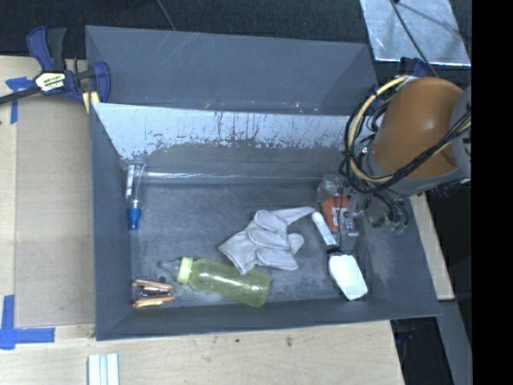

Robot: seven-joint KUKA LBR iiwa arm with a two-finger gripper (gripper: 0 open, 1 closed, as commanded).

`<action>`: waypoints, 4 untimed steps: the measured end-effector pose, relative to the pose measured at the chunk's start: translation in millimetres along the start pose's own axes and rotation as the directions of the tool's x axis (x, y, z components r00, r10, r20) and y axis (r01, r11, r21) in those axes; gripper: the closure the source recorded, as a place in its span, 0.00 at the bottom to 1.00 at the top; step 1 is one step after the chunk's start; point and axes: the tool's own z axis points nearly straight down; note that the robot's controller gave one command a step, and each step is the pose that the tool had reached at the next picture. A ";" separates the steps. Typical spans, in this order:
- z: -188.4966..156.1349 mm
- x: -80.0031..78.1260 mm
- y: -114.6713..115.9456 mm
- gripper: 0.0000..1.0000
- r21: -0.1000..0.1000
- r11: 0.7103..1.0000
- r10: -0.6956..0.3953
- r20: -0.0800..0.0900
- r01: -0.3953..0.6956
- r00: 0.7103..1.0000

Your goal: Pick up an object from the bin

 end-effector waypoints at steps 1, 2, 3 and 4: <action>-4.7 -1.9 0.3 0.00 0.001 1.000 -0.002 0.008 0.002 1.000; 54.6 -25.6 62.0 0.00 0.006 0.935 -0.354 0.011 0.354 0.935; 45.0 -31.3 63.5 0.00 0.001 0.945 -0.327 0.006 0.327 0.945; 39.4 -32.2 94.3 0.00 0.004 0.893 -0.451 0.008 0.451 0.893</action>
Offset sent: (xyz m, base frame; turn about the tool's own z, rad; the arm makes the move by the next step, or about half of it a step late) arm 0.0289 0.0802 -0.0742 -0.4586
